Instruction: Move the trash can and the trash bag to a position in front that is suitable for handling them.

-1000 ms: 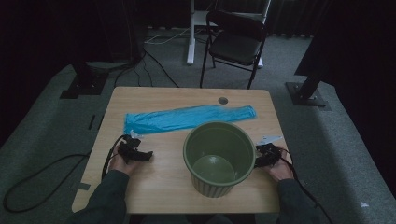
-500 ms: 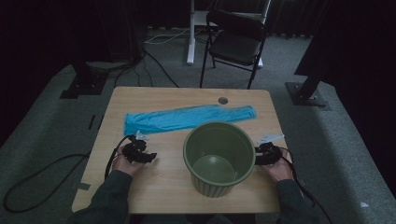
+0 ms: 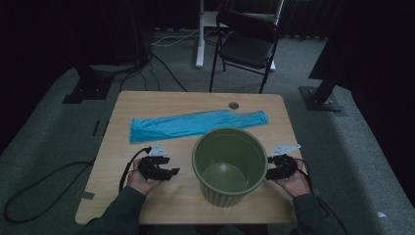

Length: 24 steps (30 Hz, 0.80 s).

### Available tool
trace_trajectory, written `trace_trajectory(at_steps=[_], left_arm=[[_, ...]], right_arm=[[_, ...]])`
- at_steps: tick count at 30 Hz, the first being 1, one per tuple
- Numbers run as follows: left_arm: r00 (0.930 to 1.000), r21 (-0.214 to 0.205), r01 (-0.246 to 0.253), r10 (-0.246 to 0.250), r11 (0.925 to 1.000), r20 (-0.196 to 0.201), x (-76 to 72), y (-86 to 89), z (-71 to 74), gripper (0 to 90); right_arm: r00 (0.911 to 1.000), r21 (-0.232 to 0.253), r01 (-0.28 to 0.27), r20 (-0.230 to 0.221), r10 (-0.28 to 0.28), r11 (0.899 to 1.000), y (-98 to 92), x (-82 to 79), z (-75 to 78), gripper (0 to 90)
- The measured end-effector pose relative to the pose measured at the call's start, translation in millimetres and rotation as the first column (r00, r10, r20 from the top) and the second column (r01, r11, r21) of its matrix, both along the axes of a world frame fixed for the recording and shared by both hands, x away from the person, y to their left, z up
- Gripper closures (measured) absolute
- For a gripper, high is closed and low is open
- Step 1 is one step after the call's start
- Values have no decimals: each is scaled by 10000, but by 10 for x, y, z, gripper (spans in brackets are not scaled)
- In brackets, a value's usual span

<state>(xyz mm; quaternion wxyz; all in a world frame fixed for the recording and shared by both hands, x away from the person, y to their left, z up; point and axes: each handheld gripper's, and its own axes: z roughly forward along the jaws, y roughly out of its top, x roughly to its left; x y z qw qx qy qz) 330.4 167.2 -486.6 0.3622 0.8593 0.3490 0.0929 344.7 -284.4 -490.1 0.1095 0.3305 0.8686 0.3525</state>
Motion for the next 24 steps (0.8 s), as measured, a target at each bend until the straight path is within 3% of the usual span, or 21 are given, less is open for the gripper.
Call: trace_trajectory(at_steps=[12, 16, 24], left_arm=[[9946, -334, 1029, -1024, 9941, 169, -244, -233, 88, 366], [9924, -426, 1218, -1208, 9916, 252, -287, -280, 112, 367], [9904, -390, 1380, -1375, 9897, 137, -296, -308, 113, 373]], right_arm=[[9973, 227, -724, -66, 726, 9971, 15, -262, 93, 385], [9954, 475, -933, -157, 941, 9945, 48, -272, 107, 391], [9930, 454, -1131, -283, 1145, 9925, 121, -244, 118, 396]])
